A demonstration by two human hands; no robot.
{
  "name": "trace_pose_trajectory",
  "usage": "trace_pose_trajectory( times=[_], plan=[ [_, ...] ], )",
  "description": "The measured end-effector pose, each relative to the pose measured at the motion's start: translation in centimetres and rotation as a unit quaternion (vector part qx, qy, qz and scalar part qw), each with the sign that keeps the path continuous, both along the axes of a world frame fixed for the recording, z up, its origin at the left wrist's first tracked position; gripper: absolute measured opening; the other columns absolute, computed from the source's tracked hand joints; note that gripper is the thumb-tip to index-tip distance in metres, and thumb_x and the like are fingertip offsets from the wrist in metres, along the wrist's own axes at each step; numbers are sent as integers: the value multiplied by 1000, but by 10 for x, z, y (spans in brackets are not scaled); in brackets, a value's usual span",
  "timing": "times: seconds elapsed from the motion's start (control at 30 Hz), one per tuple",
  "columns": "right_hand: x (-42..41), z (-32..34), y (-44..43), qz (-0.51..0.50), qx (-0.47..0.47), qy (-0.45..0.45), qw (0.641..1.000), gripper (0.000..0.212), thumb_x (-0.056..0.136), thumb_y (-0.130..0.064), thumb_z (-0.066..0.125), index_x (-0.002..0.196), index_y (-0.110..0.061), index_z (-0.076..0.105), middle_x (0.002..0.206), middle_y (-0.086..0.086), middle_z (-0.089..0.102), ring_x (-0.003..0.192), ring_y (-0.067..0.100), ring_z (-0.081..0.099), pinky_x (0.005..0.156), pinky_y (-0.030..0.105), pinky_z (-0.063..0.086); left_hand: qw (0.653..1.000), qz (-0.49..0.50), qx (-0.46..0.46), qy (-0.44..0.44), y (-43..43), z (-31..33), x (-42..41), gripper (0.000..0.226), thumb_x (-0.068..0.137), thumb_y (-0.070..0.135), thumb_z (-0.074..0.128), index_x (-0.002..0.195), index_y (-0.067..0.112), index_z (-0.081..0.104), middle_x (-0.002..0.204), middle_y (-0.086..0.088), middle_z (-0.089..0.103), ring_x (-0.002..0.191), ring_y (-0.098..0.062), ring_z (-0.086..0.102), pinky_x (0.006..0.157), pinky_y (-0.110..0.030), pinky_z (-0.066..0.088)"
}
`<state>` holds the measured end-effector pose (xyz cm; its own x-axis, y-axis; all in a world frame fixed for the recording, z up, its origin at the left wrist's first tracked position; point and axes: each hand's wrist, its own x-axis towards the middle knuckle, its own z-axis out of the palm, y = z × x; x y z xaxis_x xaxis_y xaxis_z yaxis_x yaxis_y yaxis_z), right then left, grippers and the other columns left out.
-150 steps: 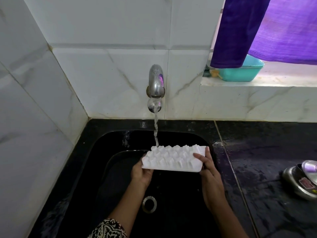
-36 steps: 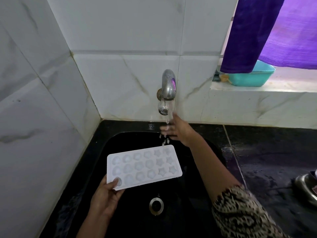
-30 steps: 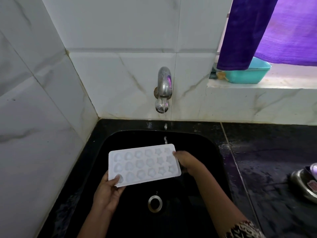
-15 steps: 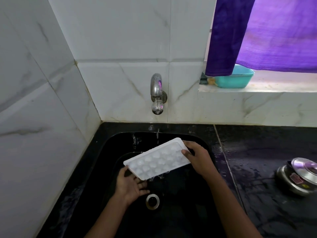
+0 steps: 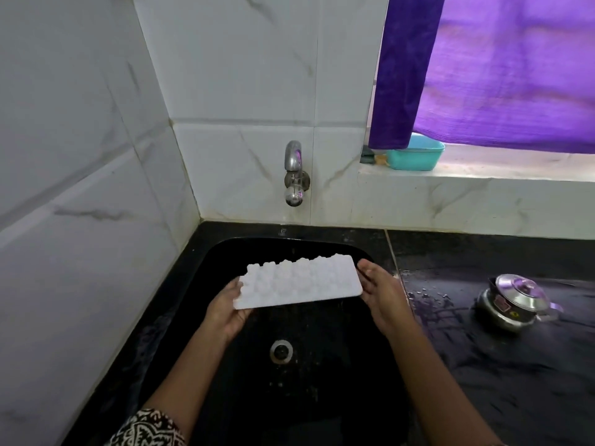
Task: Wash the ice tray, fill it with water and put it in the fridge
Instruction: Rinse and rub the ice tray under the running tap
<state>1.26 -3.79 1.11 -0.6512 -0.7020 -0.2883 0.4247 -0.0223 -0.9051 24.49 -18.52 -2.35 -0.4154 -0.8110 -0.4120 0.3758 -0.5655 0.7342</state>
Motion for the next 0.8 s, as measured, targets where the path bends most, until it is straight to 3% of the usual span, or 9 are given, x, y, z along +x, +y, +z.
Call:
trace_pose_trajectory(
  times=[0.13, 0.2, 0.27, 0.33, 0.43, 0.57, 0.63, 0.7, 0.8],
  plan=[
    [14, -41, 4, 55, 160, 8, 985, 28, 96, -13, 53, 117, 5, 56, 121, 23, 60, 98, 33, 63, 83, 44, 53, 992, -11, -56, -112, 13, -18, 11, 35, 100, 1, 41, 132, 12, 52, 120, -14, 62, 104, -30, 62, 77, -37, 54],
    [24, -53, 10, 137, 234, 69, 960, 16, 92, -11, 61, 101, 2, 62, 117, 26, 63, 83, 28, 66, 73, 34, 56, 976, -7, -67, -209, 19, -26, 16, 28, 100, 6, 44, 124, 15, 57, 115, -12, 63, 100, -27, 62, 78, -34, 51],
    [33, -55, 7, 187, 277, 134, 933, 16, 86, -12, 69, 95, 0, 64, 112, 23, 66, 77, 22, 66, 65, 26, 55, 955, -37, -69, -287, 21, -20, 17, 22, 103, 23, 42, 99, 14, 62, 104, -11, 65, 86, -22, 62, 74, -30, 48],
    [36, -40, -4, 186, 300, 220, 910, 37, 83, -18, 73, 111, 3, 62, 114, 21, 65, 95, 29, 65, 83, 34, 54, 933, -87, -116, -329, 16, -3, 13, 38, 104, 41, 36, 101, 15, 63, 109, -12, 66, 93, -24, 64, 79, -31, 50],
    [36, 16, -17, 119, 252, 341, 898, 53, 83, -29, 72, 125, -6, 50, 114, 4, 61, 102, 24, 60, 87, 34, 48, 842, -90, -330, -418, -4, 42, 13, 63, 97, 51, 48, 146, 13, 37, 147, -12, 46, 132, -28, 46, 103, -32, 35],
    [50, 75, -13, 3, 95, 428, 899, 60, 80, -42, 68, 132, -27, 42, 96, -26, 54, 85, -10, 54, 69, 10, 39, 827, 78, -464, -308, -12, 95, 26, 79, 79, 66, 56, 145, 29, 35, 145, 4, 47, 131, -13, 45, 106, -29, 36],
    [67, 61, -12, -50, 69, 441, 893, 60, 82, -46, 64, 133, -29, 39, 100, -25, 55, 86, -14, 52, 65, 7, 37, 804, 121, -498, -303, -2, 87, 29, 76, 83, 66, 55, 147, 33, 30, 149, 11, 42, 132, -4, 40, 105, -18, 31],
    [83, 23, -10, -54, 151, 430, 888, 58, 86, -40, 63, 135, -22, 39, 113, -7, 61, 95, 9, 61, 71, 20, 43, 805, 54, -460, -370, 2, 48, 33, 75, 90, 54, 58, 151, 24, 27, 149, 10, 38, 131, -6, 38, 103, -12, 28],
    [97, -31, -1, 127, 437, 364, 813, 49, 86, -34, 61, 126, -8, 51, 124, 14, 60, 112, 31, 58, 85, 30, 45, 859, -252, -122, -429, 6, -10, 42, 52, 96, 24, 59, 139, -2, 44, 133, -20, 55, 109, -29, 55, 101, -38, 41]
  ],
)
